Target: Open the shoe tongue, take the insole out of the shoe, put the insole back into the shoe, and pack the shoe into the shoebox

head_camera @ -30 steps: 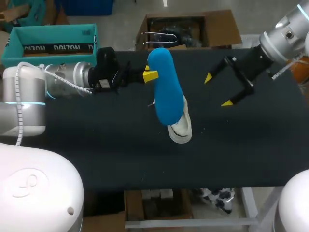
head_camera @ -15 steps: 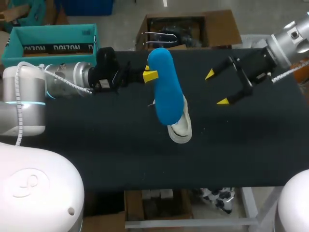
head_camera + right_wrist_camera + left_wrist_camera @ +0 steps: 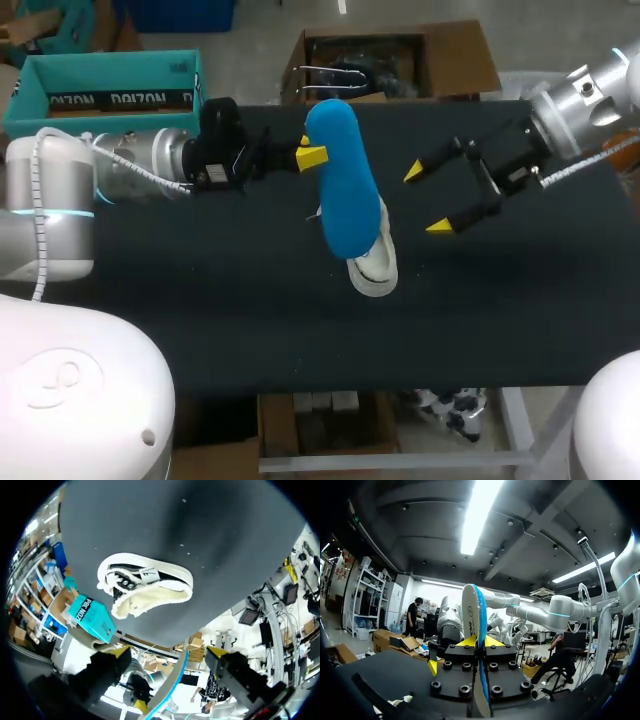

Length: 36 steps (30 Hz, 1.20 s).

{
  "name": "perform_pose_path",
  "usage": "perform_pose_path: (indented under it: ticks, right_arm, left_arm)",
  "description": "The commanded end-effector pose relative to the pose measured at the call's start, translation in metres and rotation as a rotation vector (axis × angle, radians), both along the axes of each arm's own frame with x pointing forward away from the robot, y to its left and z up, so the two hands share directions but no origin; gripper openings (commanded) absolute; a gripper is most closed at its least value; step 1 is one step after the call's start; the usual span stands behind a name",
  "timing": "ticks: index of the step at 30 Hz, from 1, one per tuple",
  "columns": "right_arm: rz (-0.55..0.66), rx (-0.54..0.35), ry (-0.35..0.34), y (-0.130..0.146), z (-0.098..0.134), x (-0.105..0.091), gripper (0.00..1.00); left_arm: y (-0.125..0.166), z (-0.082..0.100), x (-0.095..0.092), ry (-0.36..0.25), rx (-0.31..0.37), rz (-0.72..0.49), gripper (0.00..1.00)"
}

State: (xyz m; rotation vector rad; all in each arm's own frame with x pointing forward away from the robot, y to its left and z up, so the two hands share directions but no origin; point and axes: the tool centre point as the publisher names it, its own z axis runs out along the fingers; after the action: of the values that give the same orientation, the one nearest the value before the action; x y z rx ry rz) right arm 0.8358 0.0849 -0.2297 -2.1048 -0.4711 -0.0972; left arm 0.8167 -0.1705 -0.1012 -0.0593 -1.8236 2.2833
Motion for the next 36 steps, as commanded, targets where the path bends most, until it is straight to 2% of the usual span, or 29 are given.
perform_pose_path:
  ticks: [1,10,11,17,29,32,36]
  right_arm:
    - [-0.136,-0.006,0.227,-0.001,-0.005,0.001,1.00]
    - [-0.136,-0.006,0.227,-0.001,-0.005,0.001,1.00]
    - [-0.123,0.035,0.228,0.001,-0.007,0.008,1.00]
    - [-0.130,0.083,0.271,0.010,-0.022,0.021,1.00]
    - [-0.158,0.097,0.312,0.006,-0.021,0.009,1.00]
    - [-0.160,0.106,0.315,0.004,-0.023,0.006,1.00]
    - [-0.157,0.125,0.326,0.007,-0.026,0.004,1.00]
  left_arm:
    - [0.000,-0.001,0.000,0.000,-0.004,0.001,0.00]
    - [0.000,-0.001,0.000,0.000,-0.004,0.001,0.00]
    - [0.000,-0.001,0.000,0.000,-0.004,0.001,0.00]
    - [0.000,-0.001,0.000,0.000,-0.004,0.001,0.00]
    - [0.000,-0.001,0.000,0.000,-0.004,0.001,0.00]
    - [-0.005,-0.014,0.007,-0.071,-0.023,0.060,0.00]
    - [-0.011,-0.035,0.013,-0.123,-0.041,0.067,0.00]
